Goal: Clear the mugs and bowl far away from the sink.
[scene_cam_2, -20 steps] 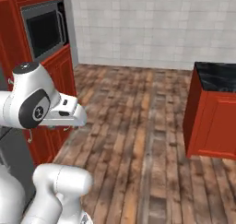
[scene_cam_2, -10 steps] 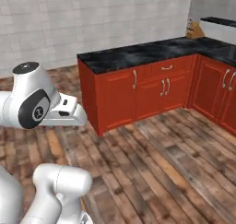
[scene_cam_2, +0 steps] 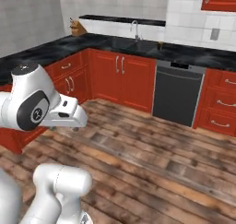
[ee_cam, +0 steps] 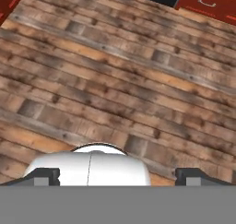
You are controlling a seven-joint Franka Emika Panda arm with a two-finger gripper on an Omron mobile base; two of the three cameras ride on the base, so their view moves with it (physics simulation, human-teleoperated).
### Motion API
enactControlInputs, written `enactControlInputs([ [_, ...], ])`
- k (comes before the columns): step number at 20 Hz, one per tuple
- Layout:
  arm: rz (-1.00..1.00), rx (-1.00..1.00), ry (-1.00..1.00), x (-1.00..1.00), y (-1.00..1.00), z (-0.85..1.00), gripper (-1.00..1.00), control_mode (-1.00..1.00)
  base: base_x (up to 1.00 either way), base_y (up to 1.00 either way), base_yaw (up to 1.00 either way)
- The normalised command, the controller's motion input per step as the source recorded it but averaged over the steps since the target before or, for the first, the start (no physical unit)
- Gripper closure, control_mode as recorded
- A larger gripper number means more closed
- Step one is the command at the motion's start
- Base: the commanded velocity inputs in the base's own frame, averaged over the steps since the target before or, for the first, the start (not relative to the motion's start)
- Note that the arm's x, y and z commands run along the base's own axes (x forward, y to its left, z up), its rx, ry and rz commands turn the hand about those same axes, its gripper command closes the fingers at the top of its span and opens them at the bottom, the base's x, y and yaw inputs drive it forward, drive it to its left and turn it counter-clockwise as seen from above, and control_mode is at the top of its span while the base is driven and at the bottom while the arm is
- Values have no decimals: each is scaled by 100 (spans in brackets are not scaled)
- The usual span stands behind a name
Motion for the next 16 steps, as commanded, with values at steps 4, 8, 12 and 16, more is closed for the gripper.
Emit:
enactControlInputs([
  [4,0,0,0,0,0,0,-100,100,100,23,-33],
  [8,0,0,0,0,0,0,-100,100,100,24,-20],
  [12,0,0,0,0,0,0,-100,100,100,17,-13],
  [16,0,0,0,0,0,0,-100,100,100,14,-8],
])
